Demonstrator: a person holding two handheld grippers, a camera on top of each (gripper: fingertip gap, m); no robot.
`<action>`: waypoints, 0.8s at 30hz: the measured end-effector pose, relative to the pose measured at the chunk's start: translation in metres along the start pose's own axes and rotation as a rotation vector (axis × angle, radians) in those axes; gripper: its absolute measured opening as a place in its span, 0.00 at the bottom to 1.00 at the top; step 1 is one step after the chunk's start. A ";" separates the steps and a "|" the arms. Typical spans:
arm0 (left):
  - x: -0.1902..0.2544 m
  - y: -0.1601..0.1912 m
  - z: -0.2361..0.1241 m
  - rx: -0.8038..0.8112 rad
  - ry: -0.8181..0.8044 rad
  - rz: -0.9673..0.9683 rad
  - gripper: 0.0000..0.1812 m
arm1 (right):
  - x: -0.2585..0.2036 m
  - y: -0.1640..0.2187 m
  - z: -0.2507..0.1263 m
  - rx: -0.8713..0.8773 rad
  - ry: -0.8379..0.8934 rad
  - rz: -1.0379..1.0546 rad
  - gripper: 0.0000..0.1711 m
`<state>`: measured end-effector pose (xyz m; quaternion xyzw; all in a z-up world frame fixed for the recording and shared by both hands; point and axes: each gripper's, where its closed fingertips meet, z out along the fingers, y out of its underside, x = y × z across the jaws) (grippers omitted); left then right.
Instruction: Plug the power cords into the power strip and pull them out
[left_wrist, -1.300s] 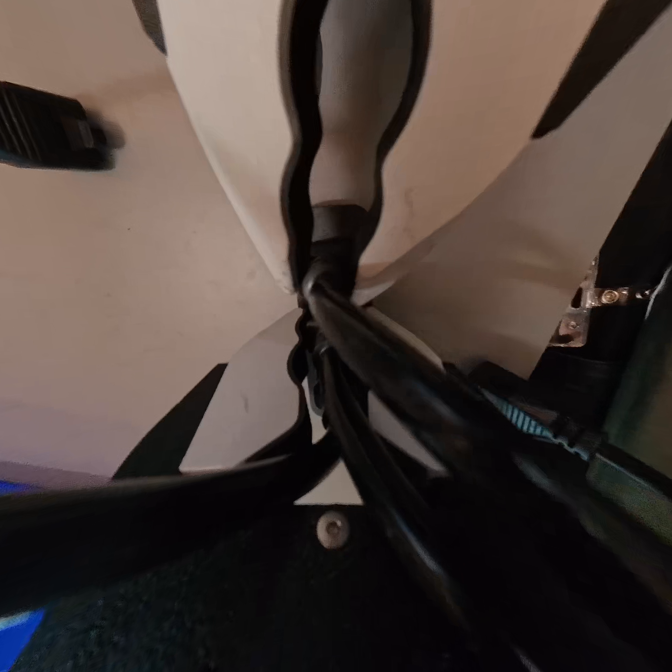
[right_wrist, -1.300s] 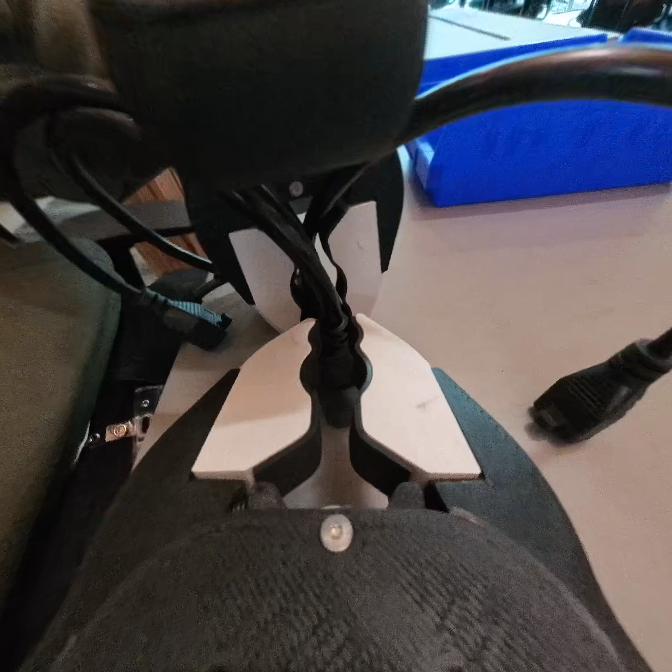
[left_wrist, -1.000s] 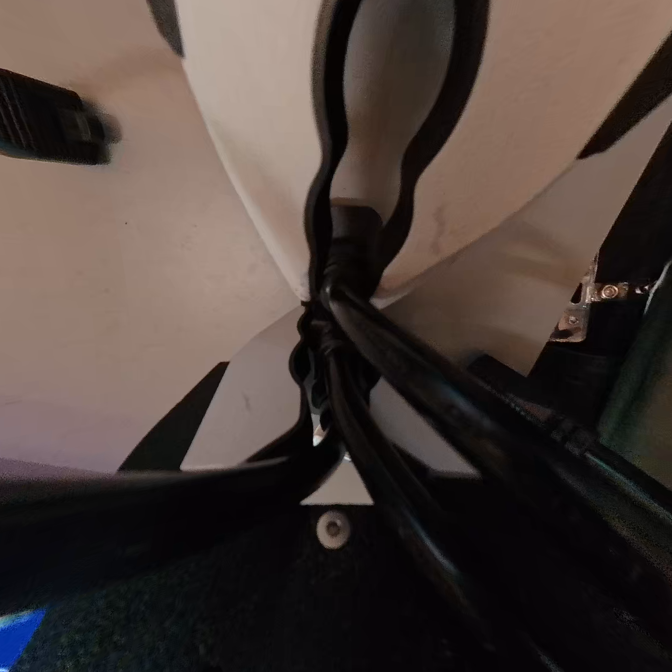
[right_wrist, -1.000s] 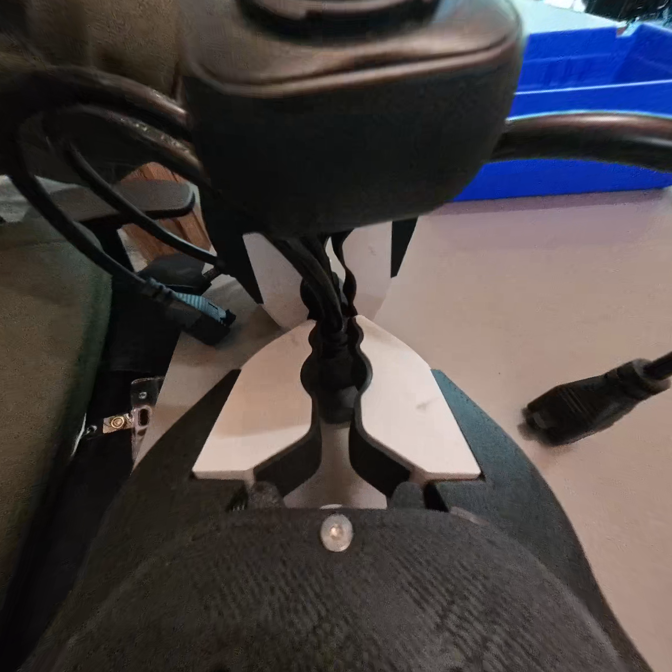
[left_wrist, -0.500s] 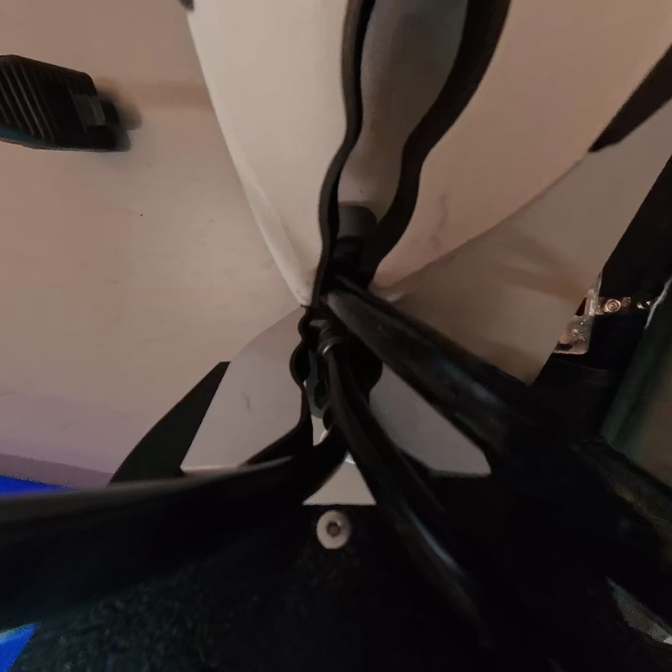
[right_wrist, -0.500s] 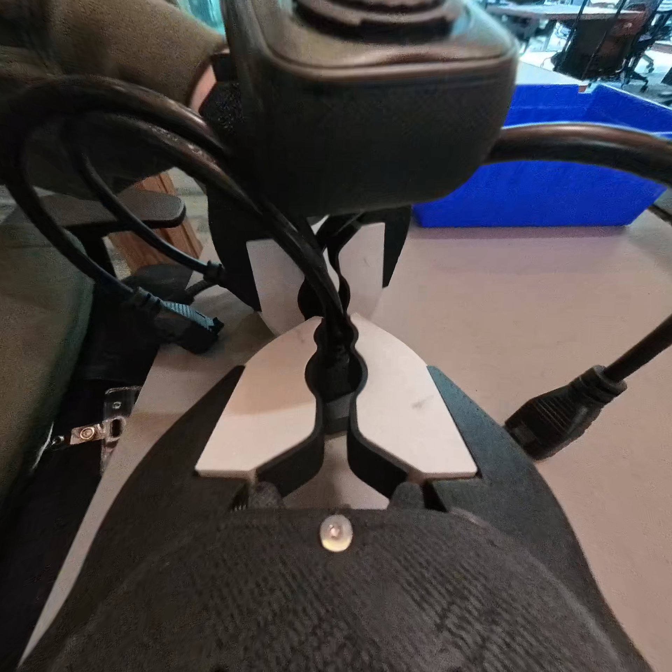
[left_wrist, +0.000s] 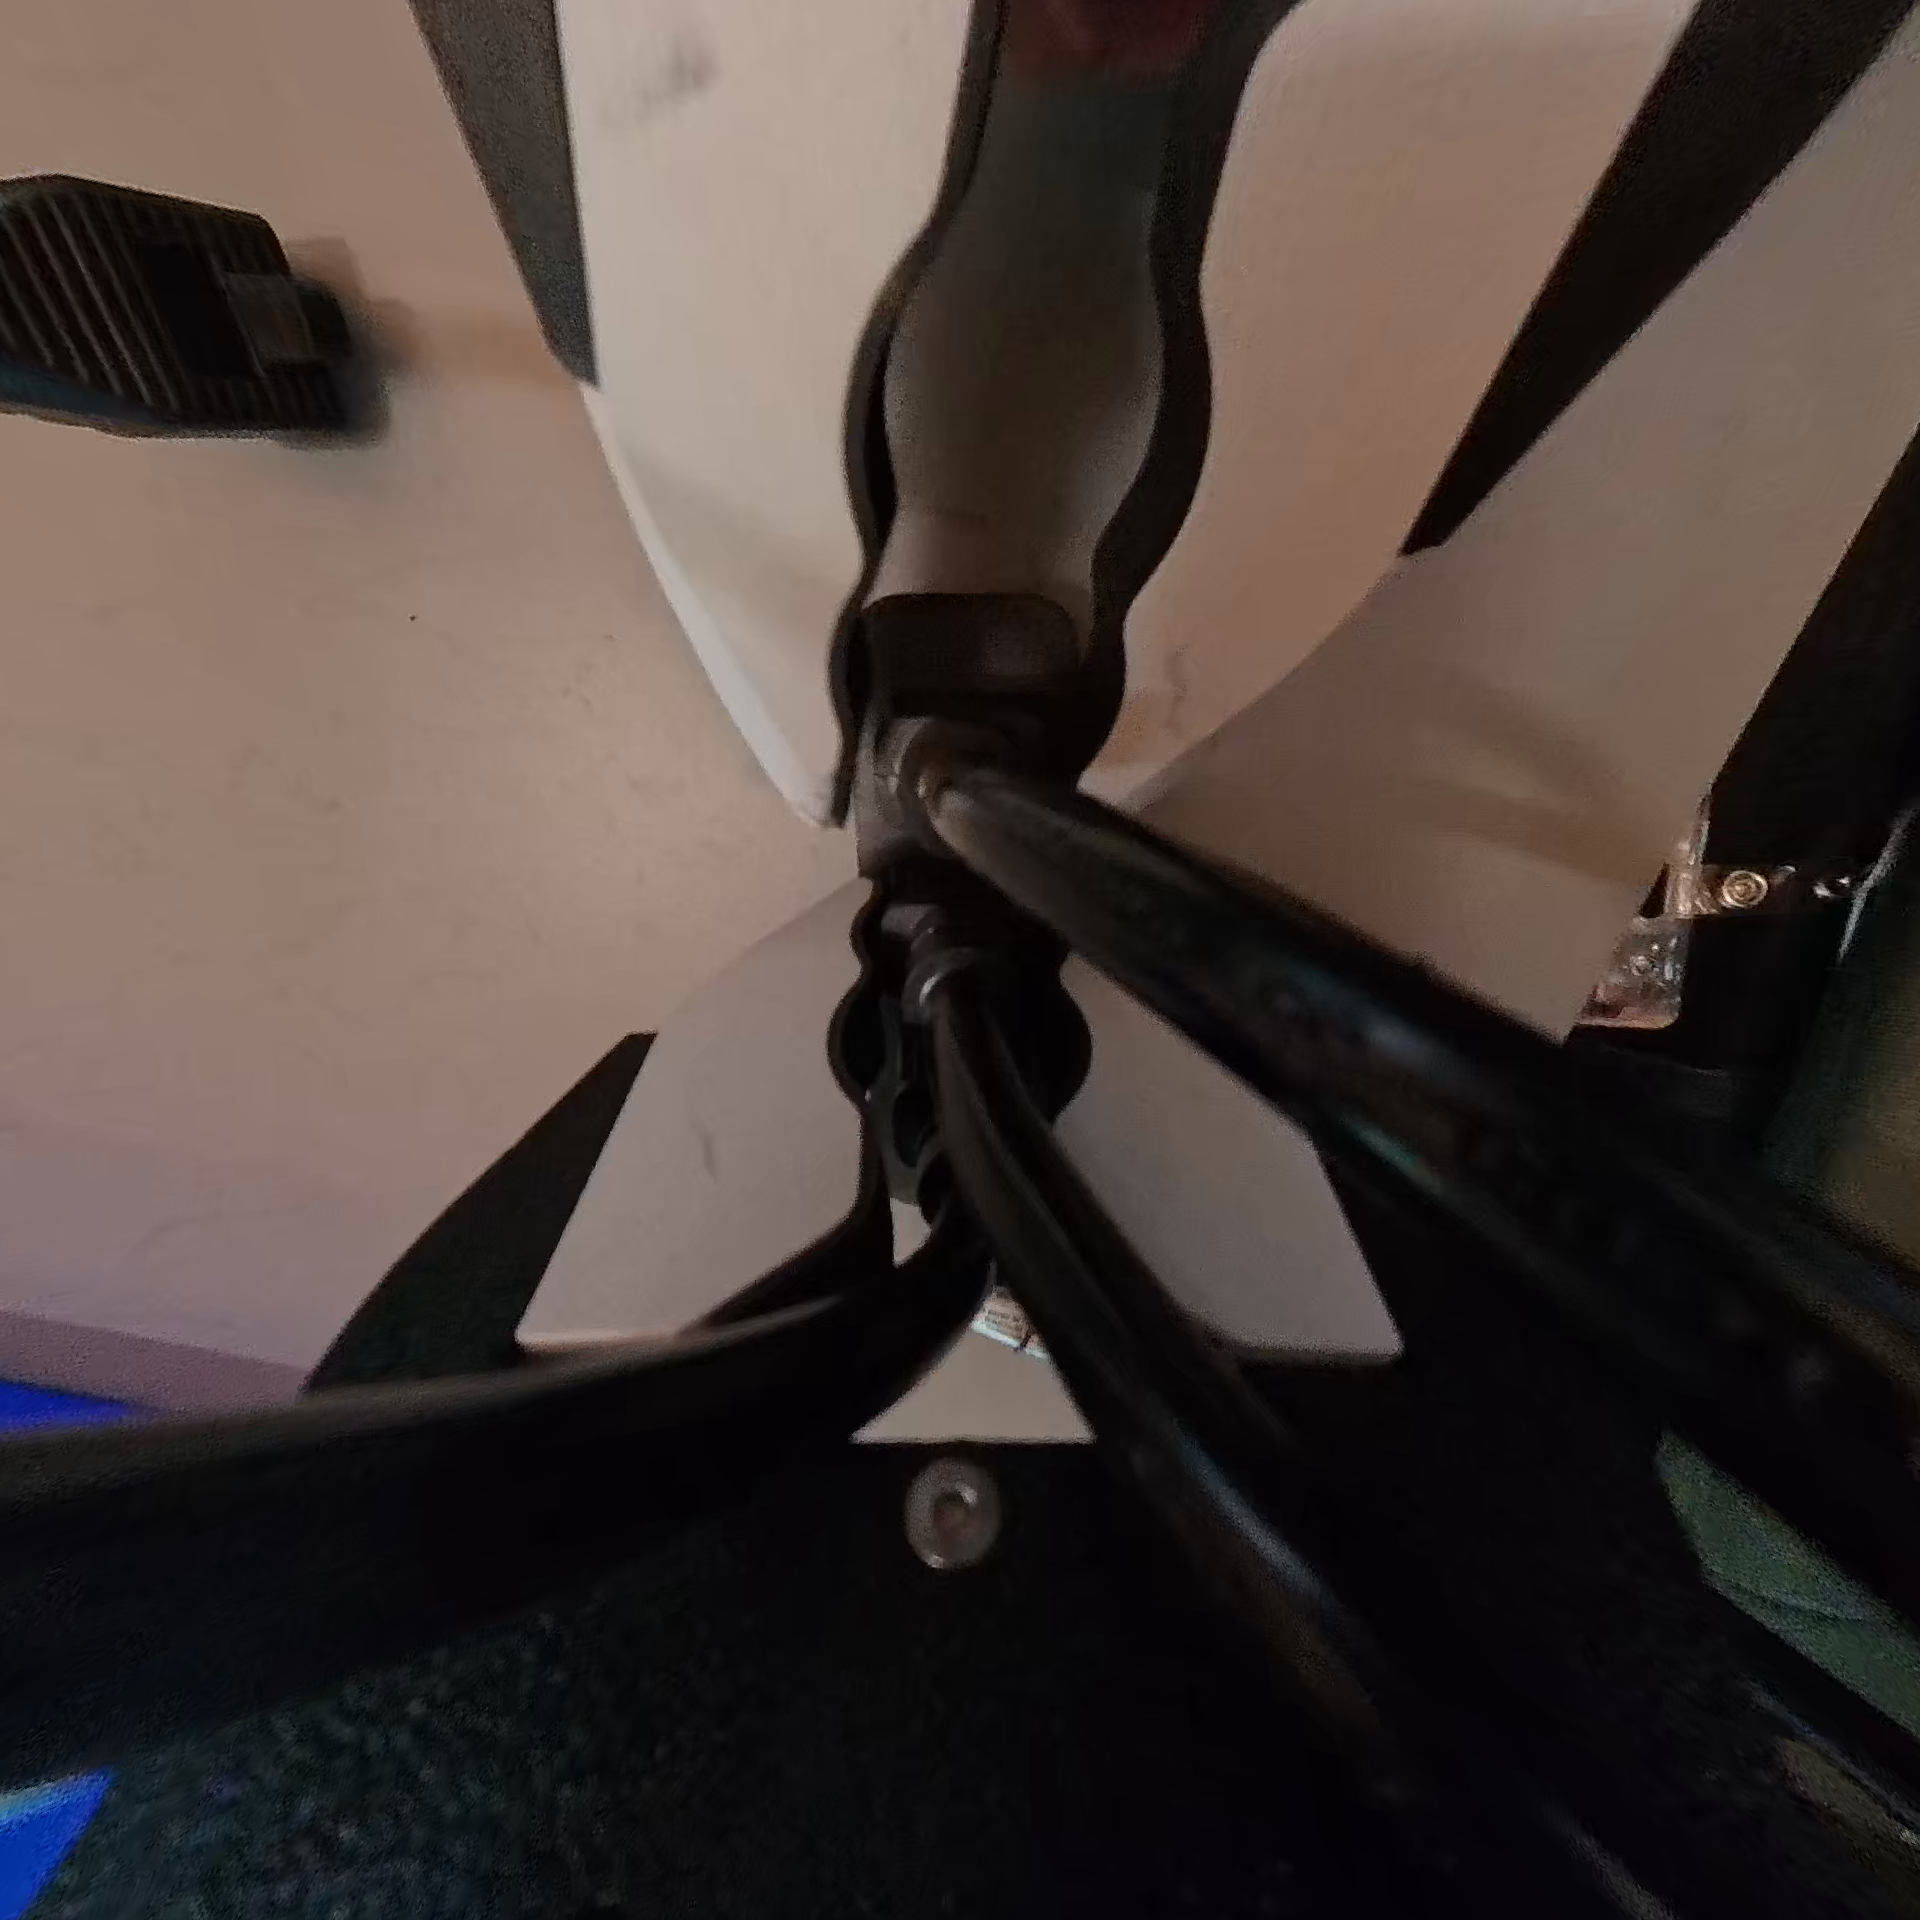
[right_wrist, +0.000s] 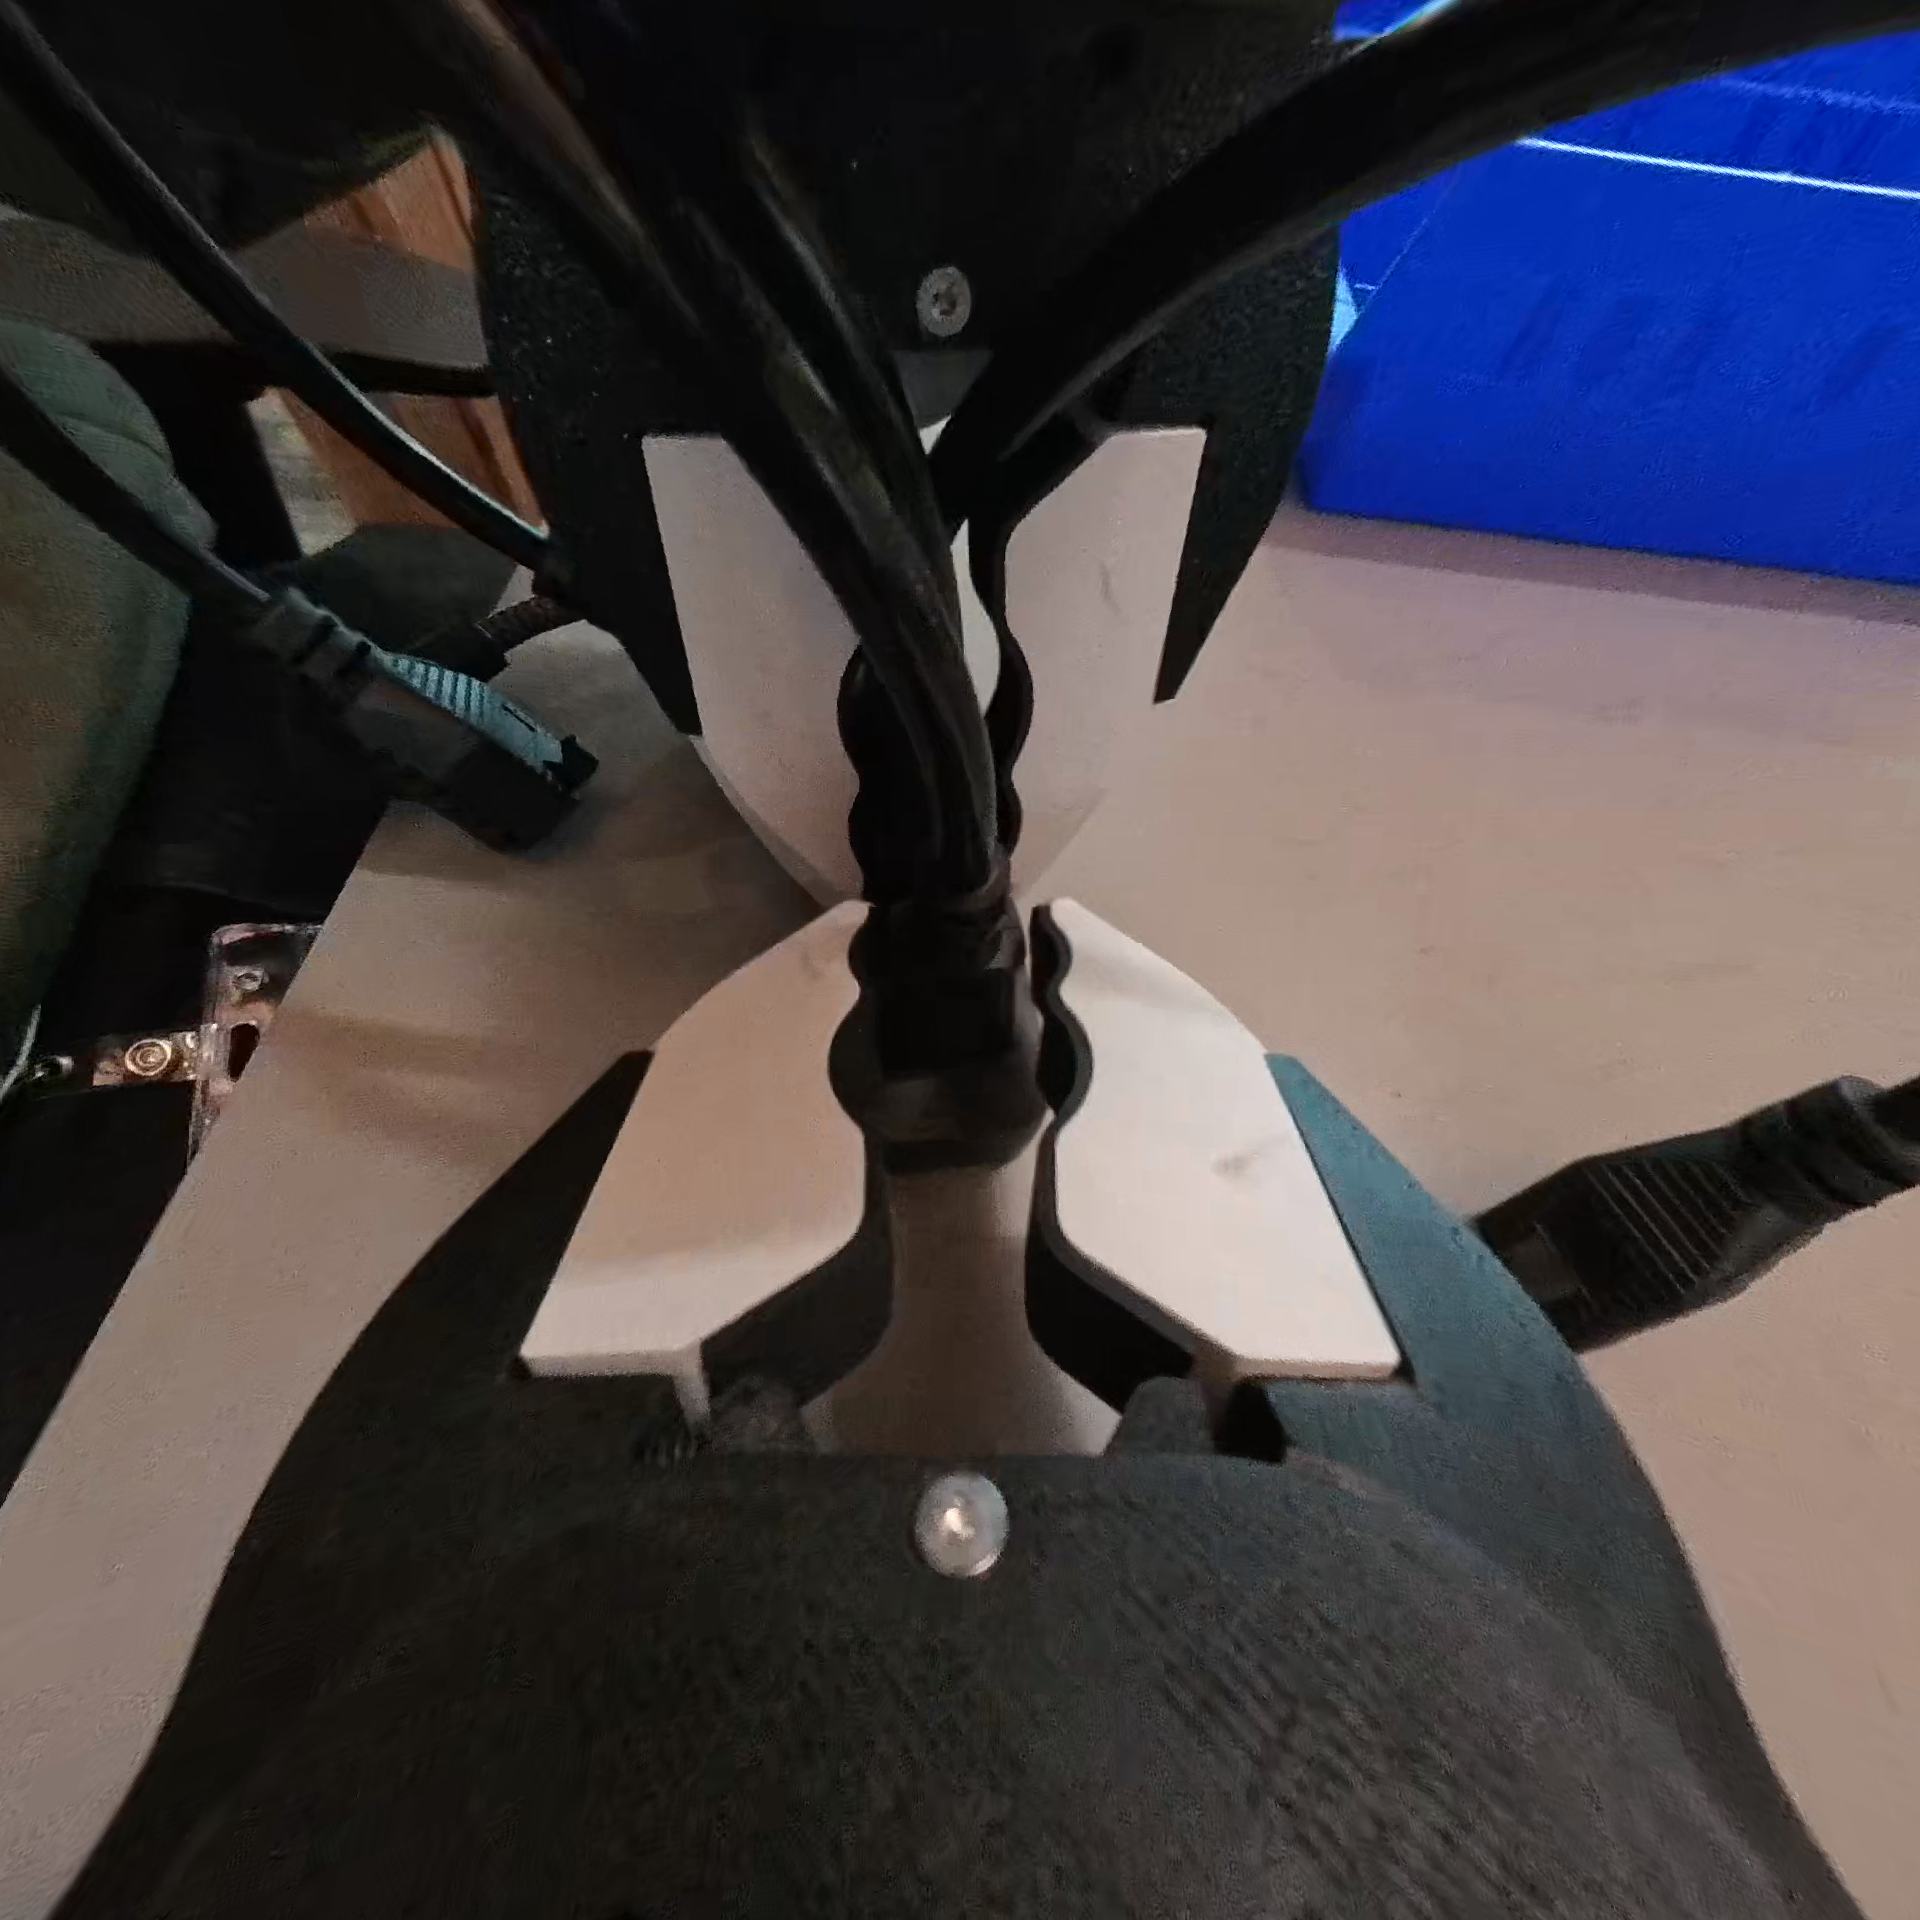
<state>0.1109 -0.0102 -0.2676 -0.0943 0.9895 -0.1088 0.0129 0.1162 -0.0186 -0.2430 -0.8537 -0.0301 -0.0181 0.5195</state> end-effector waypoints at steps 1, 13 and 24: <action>0.000 0.000 0.000 0.004 0.001 0.000 0.14 | -0.001 0.000 0.000 -0.003 -0.014 -0.002 0.15; 0.000 0.000 0.000 0.008 0.003 0.011 0.14 | -0.006 0.008 -0.001 -0.091 -0.128 -0.024 0.16; 0.000 -0.001 0.000 0.023 0.009 0.018 0.14 | -0.007 0.003 0.007 -0.076 -0.059 -0.012 0.19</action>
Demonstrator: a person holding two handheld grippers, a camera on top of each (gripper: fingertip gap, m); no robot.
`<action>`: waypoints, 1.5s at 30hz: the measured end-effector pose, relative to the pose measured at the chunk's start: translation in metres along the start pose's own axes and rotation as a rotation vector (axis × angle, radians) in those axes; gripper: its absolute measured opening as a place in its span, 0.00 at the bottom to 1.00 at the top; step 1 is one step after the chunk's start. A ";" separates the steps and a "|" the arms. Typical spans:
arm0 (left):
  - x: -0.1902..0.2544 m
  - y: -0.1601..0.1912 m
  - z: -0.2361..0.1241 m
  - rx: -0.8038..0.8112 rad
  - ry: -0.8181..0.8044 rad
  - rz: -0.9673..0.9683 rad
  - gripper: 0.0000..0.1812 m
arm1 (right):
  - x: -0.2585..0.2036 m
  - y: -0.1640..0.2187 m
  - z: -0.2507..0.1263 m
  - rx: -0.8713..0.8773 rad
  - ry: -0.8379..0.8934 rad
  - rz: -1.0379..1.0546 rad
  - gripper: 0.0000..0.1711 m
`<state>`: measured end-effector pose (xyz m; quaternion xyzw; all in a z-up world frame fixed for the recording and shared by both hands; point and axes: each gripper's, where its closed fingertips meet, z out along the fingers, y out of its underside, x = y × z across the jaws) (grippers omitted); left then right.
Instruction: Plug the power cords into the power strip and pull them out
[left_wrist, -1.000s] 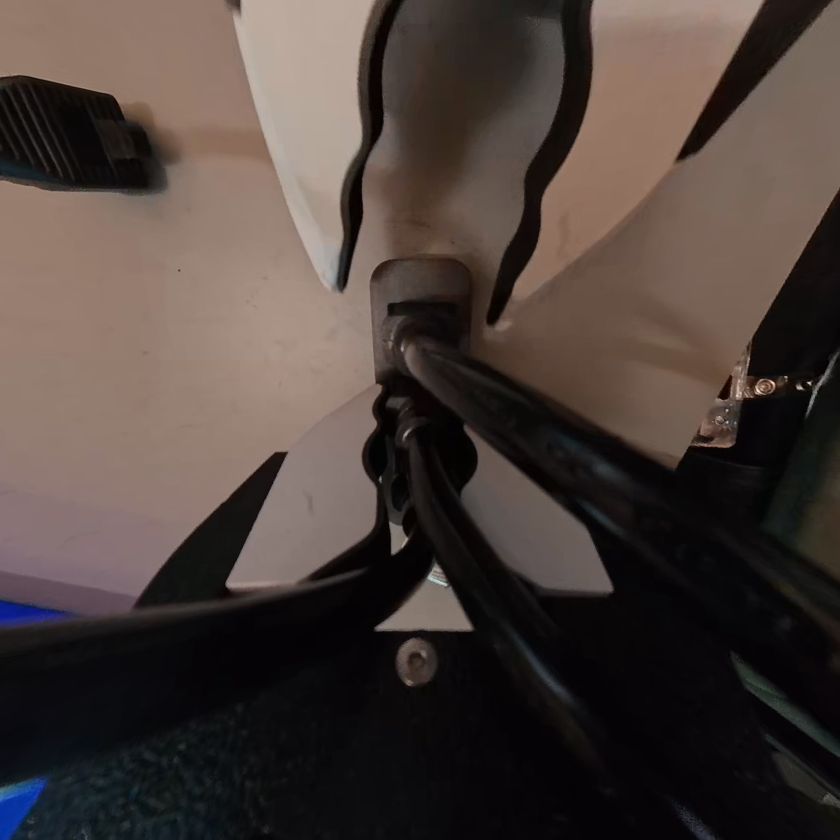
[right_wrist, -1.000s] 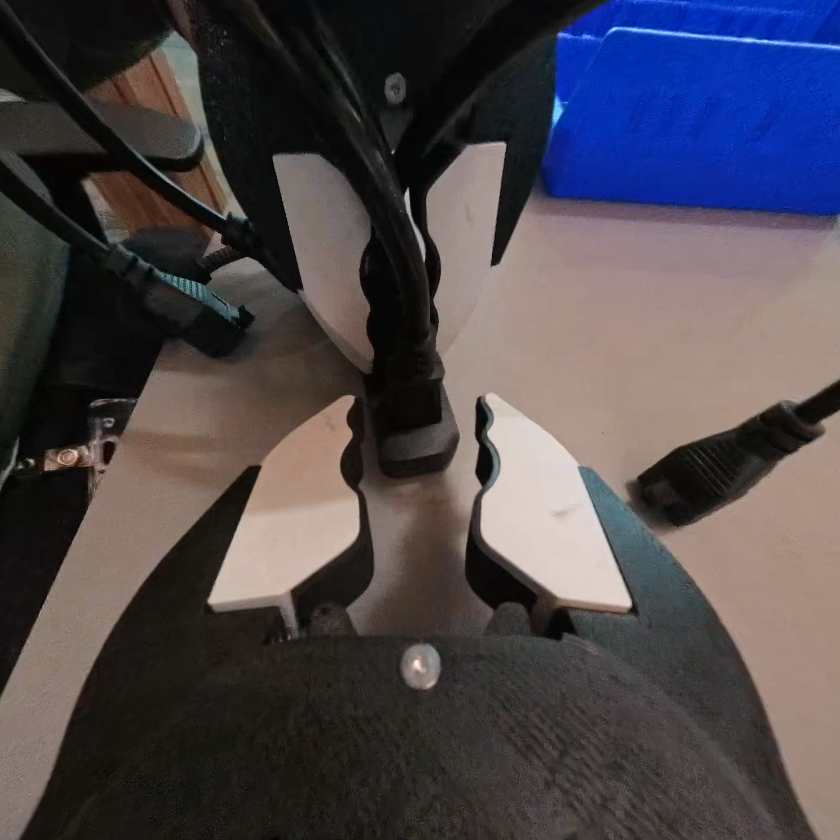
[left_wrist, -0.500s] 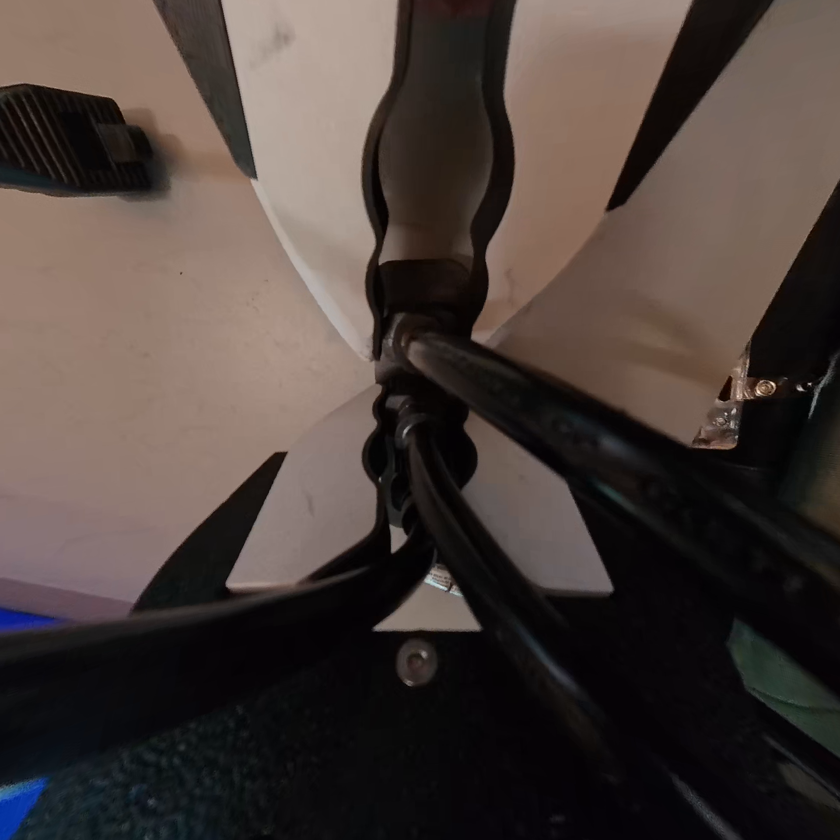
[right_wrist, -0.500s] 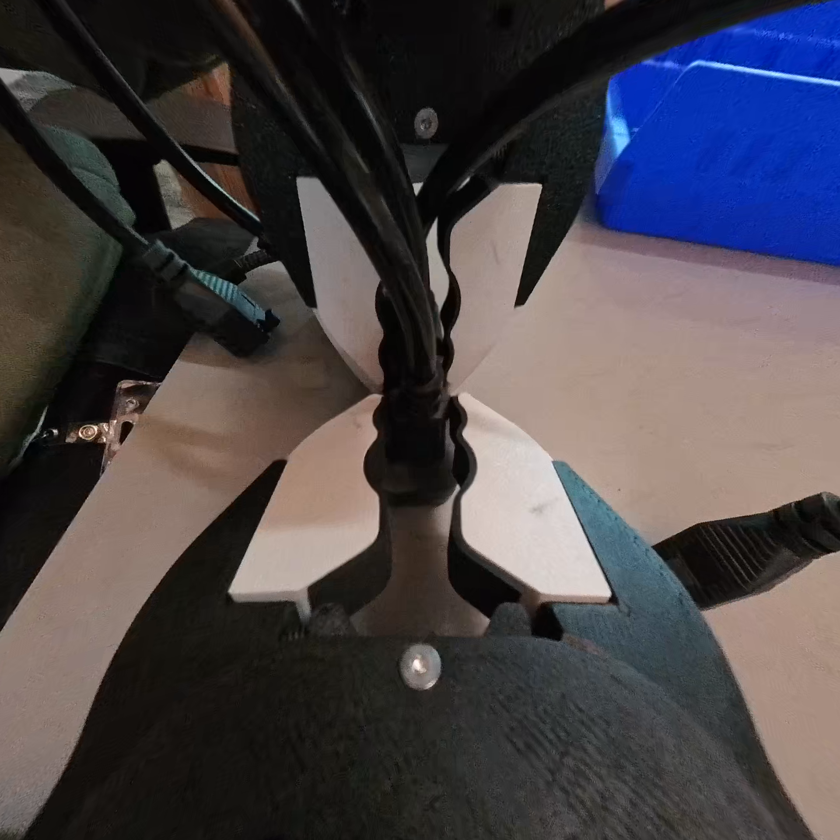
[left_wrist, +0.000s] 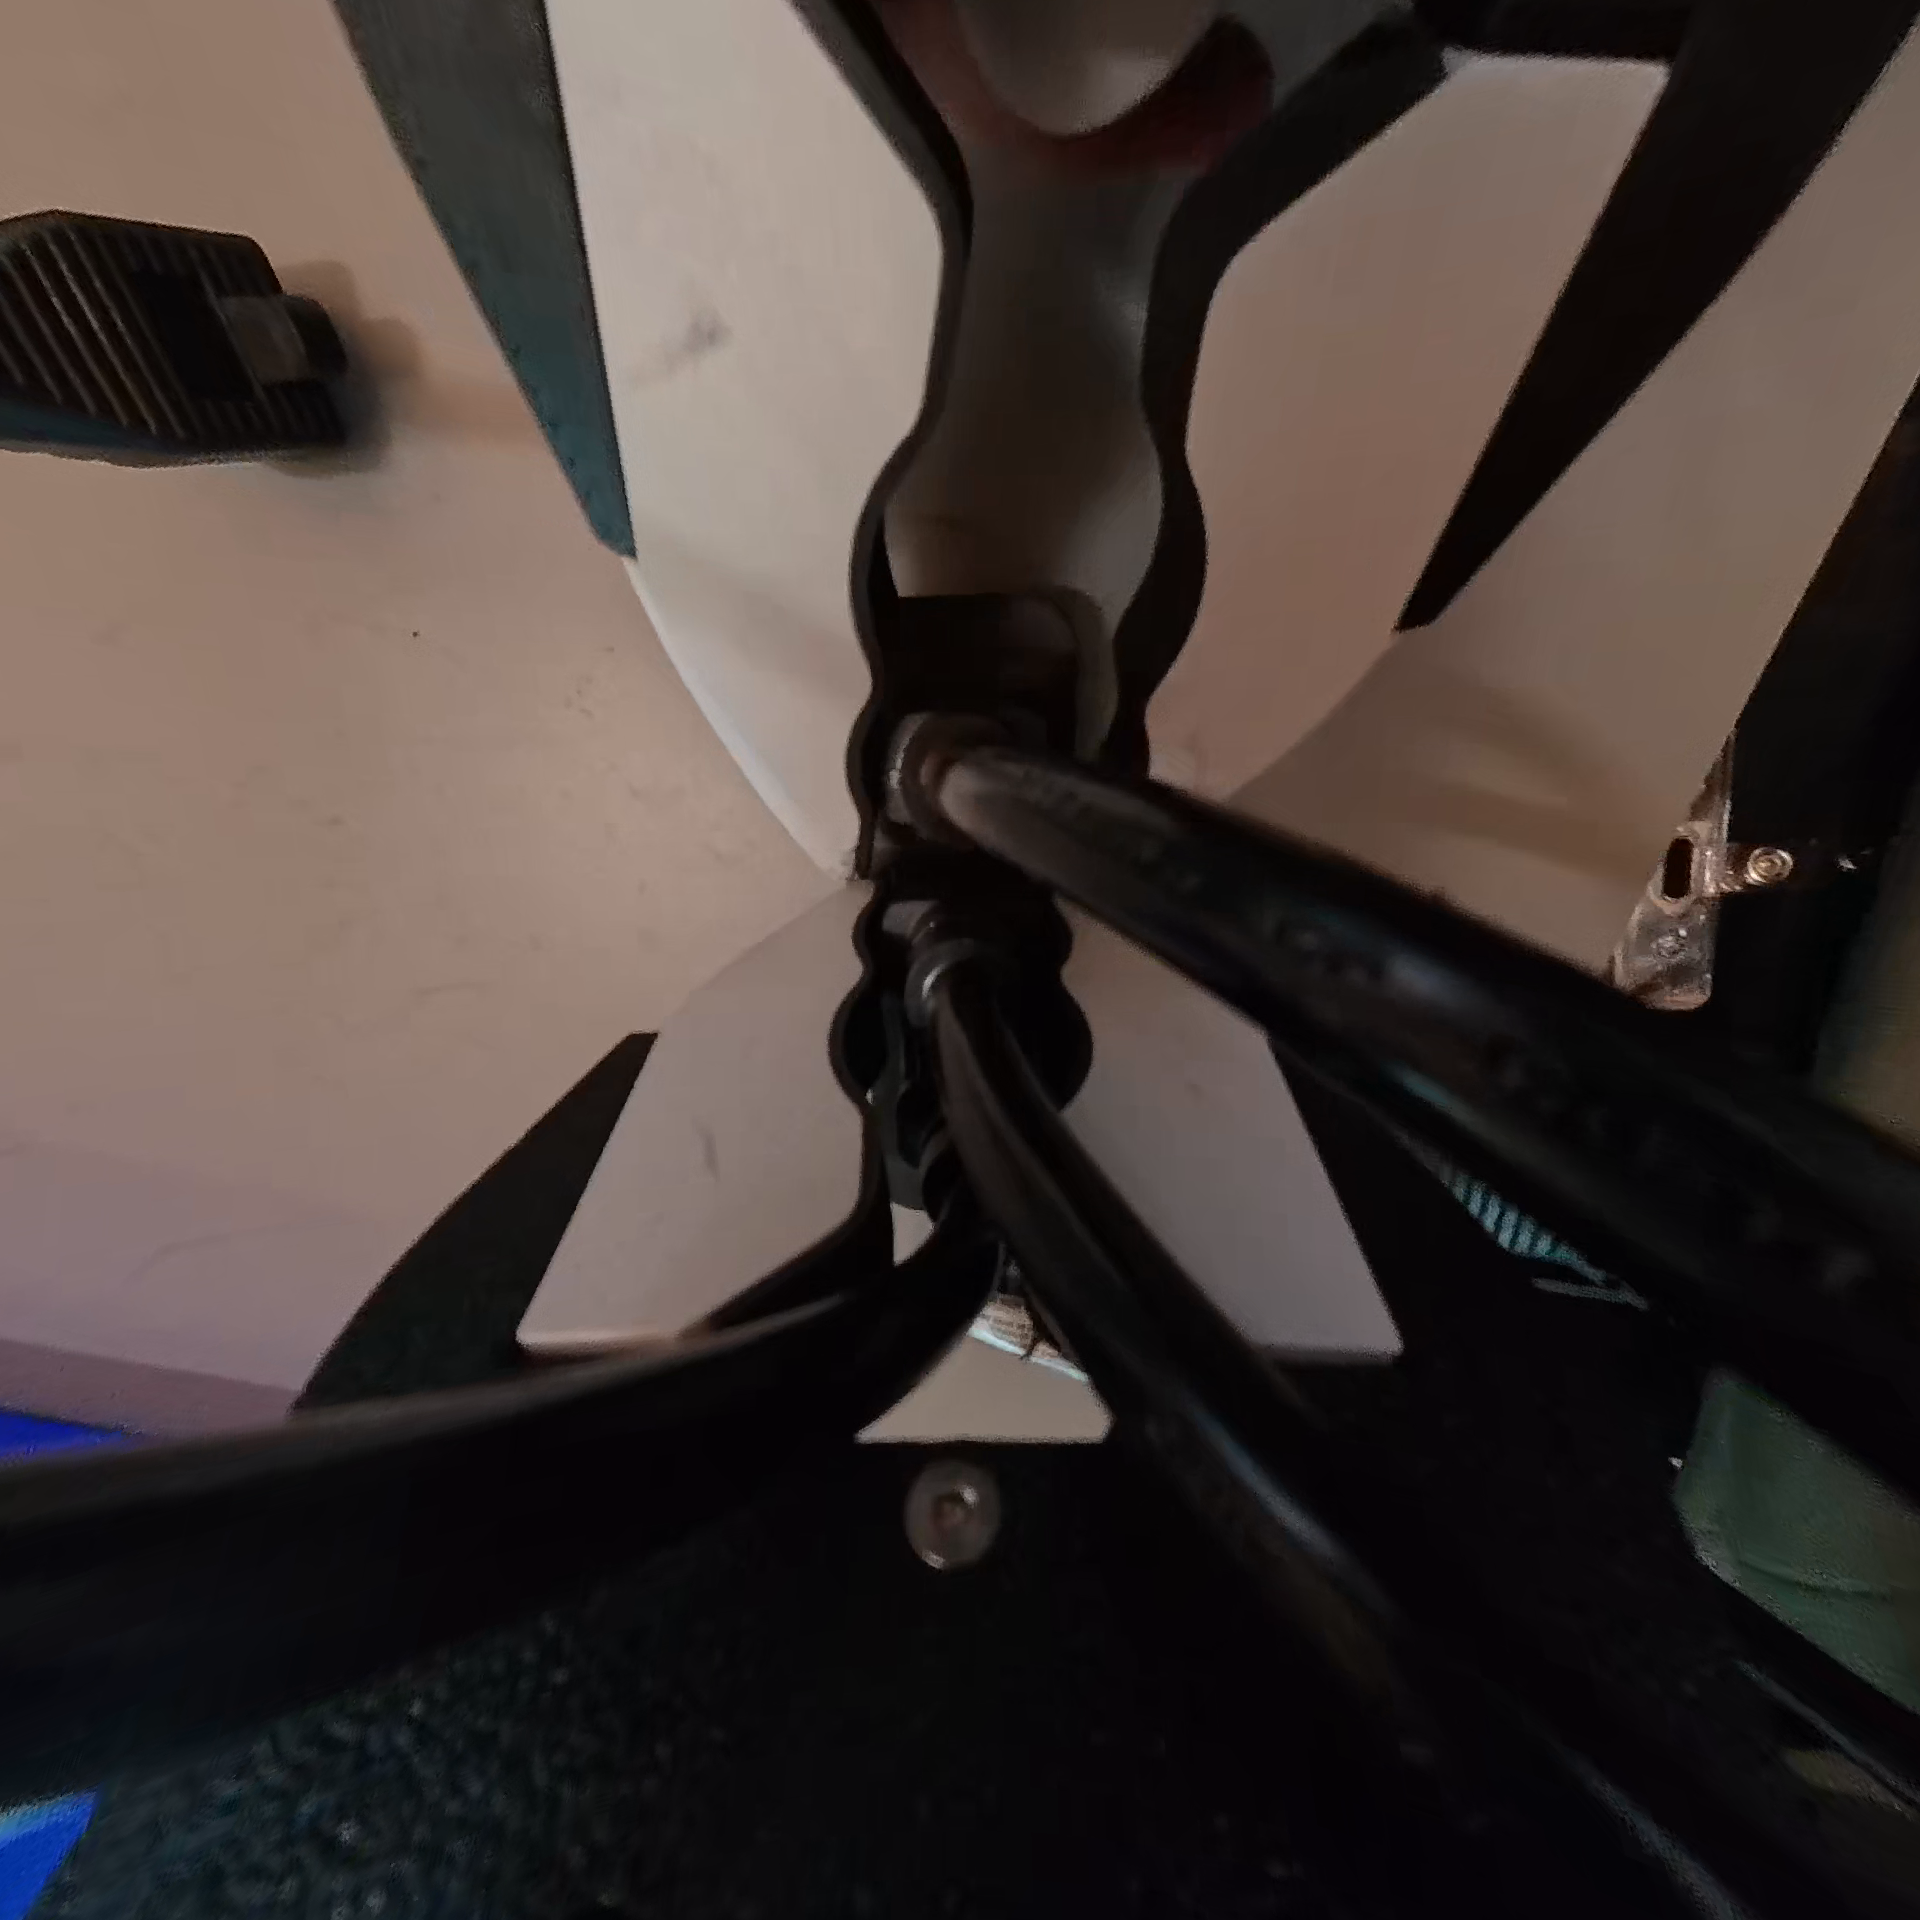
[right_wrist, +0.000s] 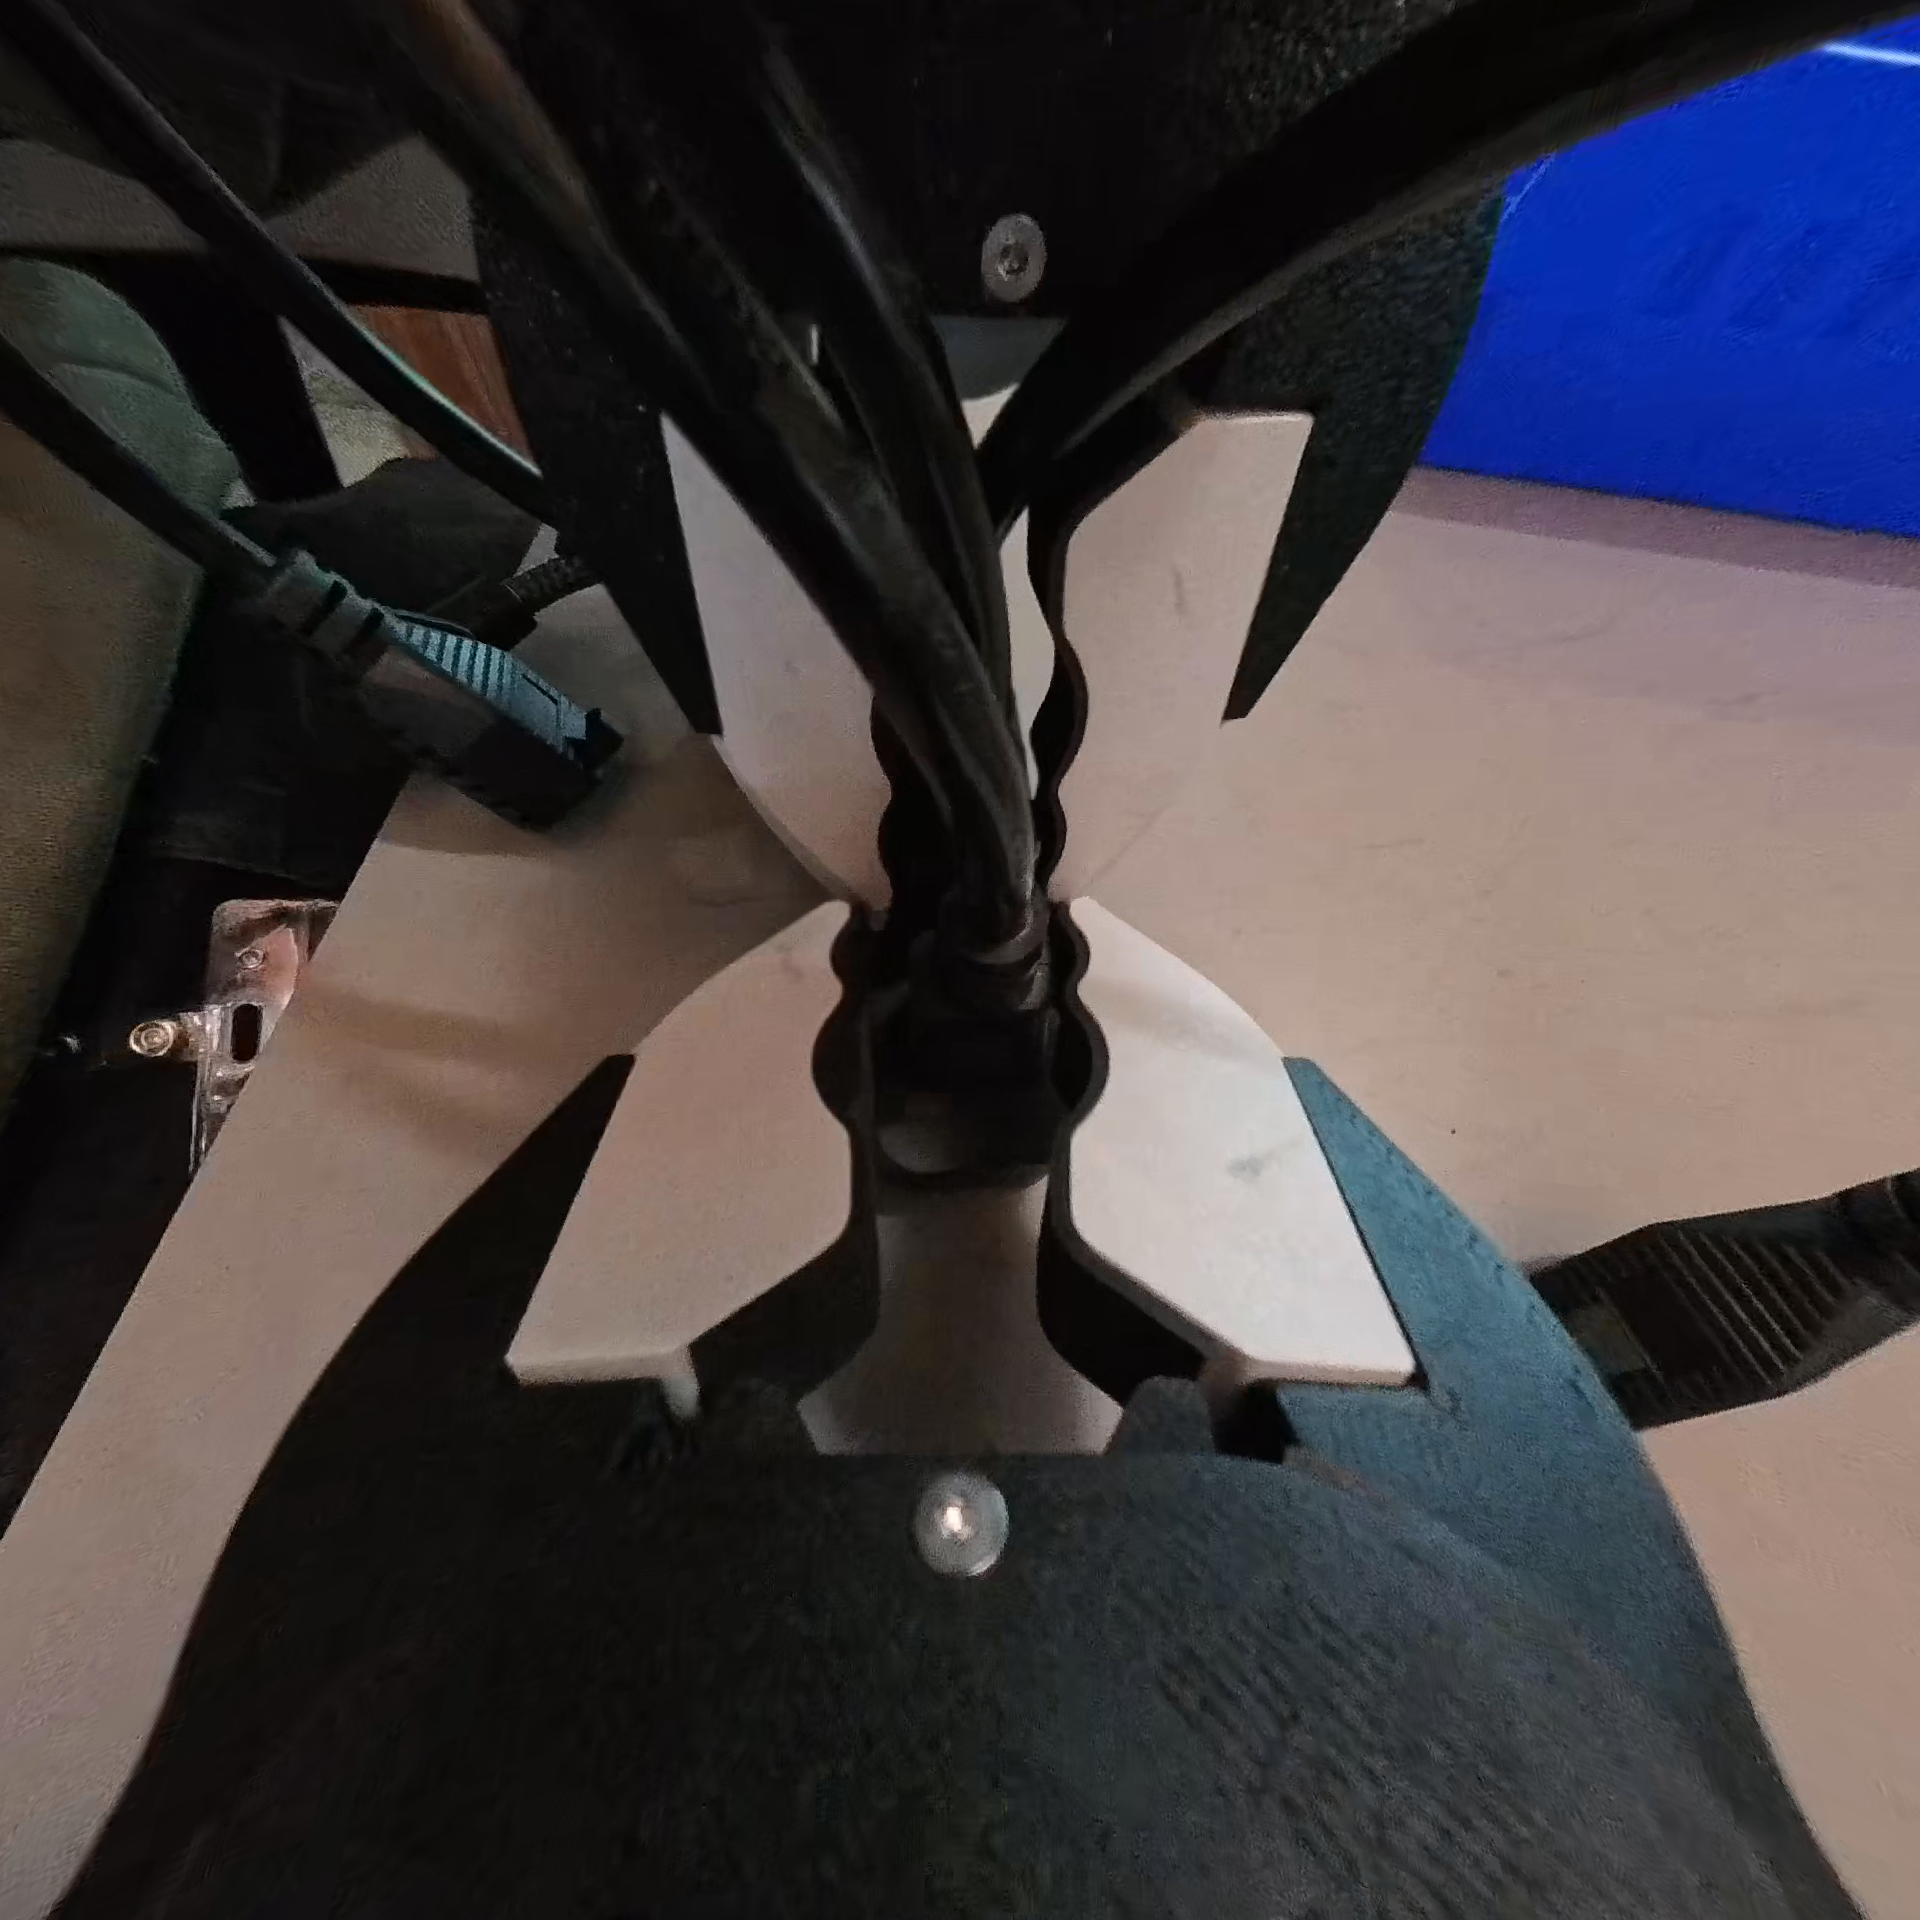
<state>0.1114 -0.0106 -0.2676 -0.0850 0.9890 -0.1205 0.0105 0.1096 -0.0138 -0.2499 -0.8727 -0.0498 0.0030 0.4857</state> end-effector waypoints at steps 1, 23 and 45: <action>0.000 0.000 0.000 0.002 -0.001 0.003 0.14 | 0.000 0.000 0.000 0.000 -0.001 0.009 0.19; 0.000 0.000 0.000 0.013 -0.001 -0.005 0.14 | 0.004 -0.002 -0.008 0.046 0.015 0.003 0.16; 0.000 0.000 0.000 -0.005 -0.008 0.012 0.13 | 0.003 0.002 -0.013 0.029 0.055 0.056 0.14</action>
